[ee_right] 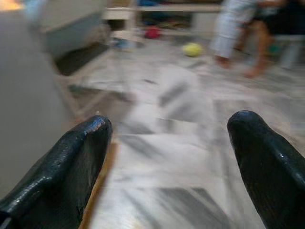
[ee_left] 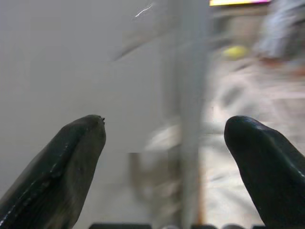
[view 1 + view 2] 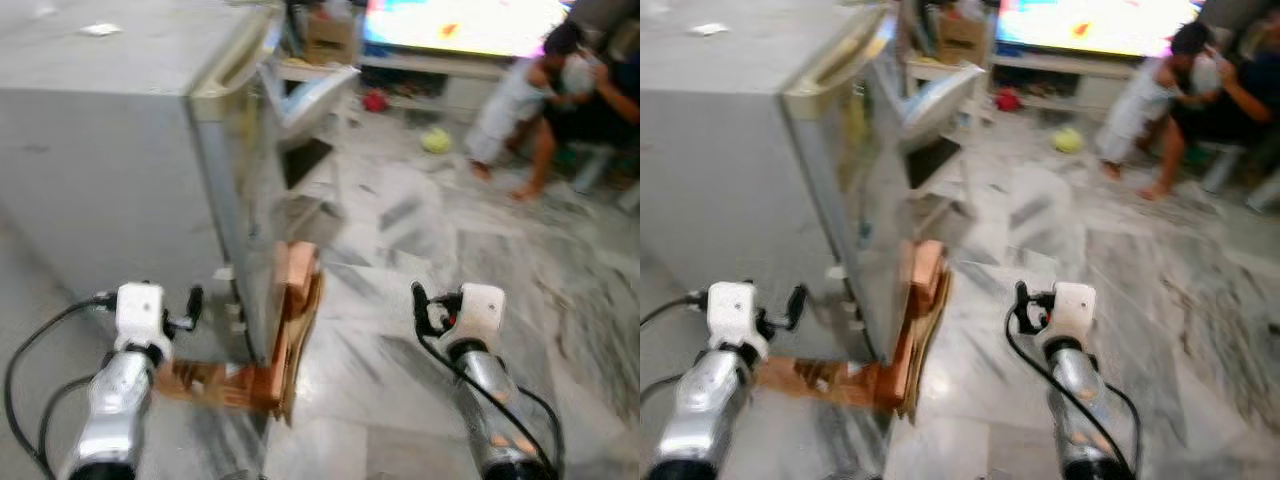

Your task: Restocking fridge

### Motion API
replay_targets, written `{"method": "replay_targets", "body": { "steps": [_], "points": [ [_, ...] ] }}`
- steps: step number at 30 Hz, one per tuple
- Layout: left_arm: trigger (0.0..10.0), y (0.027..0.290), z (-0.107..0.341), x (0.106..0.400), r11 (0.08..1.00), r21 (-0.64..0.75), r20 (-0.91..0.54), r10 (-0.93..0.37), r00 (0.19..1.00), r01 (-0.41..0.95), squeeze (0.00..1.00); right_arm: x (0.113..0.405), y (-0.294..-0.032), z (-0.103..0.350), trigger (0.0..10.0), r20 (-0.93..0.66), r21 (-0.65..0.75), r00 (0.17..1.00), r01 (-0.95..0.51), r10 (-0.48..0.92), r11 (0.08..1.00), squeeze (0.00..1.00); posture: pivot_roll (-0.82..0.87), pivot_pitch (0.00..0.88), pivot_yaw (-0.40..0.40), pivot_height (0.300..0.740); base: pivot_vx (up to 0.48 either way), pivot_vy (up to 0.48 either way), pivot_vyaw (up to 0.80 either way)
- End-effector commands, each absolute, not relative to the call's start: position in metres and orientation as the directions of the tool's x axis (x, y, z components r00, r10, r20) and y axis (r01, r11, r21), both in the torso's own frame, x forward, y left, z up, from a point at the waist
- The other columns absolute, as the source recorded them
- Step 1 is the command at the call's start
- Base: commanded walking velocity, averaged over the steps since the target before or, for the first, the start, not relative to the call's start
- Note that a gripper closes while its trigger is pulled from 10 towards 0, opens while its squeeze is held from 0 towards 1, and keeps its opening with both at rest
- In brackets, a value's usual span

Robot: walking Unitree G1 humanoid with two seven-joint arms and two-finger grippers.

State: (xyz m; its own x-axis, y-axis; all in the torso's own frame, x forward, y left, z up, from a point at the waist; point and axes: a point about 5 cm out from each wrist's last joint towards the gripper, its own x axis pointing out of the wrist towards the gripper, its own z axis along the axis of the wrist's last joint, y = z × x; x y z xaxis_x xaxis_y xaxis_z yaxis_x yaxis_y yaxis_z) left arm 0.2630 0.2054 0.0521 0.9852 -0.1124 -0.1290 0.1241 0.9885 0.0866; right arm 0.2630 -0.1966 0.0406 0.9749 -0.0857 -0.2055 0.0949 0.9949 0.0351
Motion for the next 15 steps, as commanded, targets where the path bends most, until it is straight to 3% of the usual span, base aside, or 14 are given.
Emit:
{"method": "replay_targets", "body": {
  "steps": [1,5,15],
  "points": [
    [10.0,0.2116,0.0534,0.2608,0.987,0.095,-0.143,-0.113,0.983,0.127,0.0,0.2665,-0.1915,0.0442,10.0,-0.192,0.043,0.978,0.087,-0.077,0.995,0.0,0.03,0.0,-0.028,0.74,0.0,0.0,-0.52],
    [10.0,0.2112,0.0561,0.2611,0.988,0.079,-0.12,-0.121,0.985,0.131,0.0,0.2664,-0.1914,0.0442,10.0,-0.191,0.044,0.979,0.087,-0.077,0.995,0.0,0.03,0.0,-0.029,0.74,0.0,0.0,-0.61],
    [10.0,0.208,0.06,0.2613,0.986,0.079,-0.129,-0.138,0.982,0.149,0.0,0.2679,-0.1892,0.0437,10.0,-0.194,0.045,0.978,0.082,-0.071,0.996,0.0,0.03,0.0,-0.026,0.74,0.0,-0.026,0.0]
  ]
}}
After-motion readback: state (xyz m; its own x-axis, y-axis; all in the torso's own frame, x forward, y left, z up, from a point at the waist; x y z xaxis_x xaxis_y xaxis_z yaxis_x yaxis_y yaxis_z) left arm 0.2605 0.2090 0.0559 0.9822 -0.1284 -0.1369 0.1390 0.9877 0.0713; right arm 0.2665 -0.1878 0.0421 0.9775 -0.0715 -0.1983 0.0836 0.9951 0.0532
